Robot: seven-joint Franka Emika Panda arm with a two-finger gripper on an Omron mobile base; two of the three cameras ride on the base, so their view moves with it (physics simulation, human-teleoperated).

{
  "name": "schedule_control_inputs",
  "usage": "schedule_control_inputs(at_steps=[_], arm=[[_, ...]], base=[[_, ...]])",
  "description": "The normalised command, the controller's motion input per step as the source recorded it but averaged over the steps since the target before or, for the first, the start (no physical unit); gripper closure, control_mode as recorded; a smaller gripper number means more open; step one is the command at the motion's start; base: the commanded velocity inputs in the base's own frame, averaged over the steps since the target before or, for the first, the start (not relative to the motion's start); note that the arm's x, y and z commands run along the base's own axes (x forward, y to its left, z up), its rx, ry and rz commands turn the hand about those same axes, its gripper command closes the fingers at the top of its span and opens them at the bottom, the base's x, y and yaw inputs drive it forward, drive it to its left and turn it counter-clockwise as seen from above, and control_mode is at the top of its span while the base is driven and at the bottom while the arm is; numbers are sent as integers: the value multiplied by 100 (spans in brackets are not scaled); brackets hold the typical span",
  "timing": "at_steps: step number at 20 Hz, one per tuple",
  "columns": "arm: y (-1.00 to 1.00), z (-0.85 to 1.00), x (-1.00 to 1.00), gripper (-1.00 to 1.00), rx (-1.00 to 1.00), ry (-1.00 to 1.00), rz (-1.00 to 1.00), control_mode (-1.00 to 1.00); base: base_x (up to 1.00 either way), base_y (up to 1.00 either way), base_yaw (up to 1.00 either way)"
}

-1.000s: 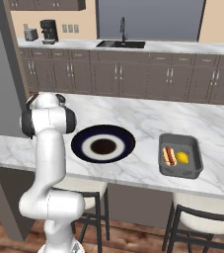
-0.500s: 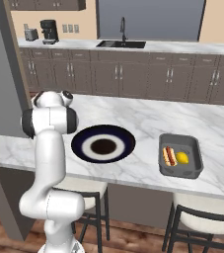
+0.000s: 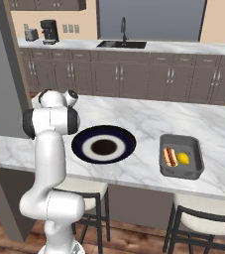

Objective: Place one cooked food and one vegetable from the large plate to each tupperware container.

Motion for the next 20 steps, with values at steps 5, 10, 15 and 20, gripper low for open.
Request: schedule_control_inputs(at_steps=[5, 10, 15, 20], arm=[[32, 6, 0, 100, 10, 0, 1, -100], [12, -17, 2, 100, 11, 4, 0, -100], [1, -46, 9, 100, 5, 4, 1, -100], [0, -36, 13, 100, 1, 2, 1, -100]], base=[[0, 0, 0], [0, 0, 0], [0, 0, 0], [0, 0, 0]])
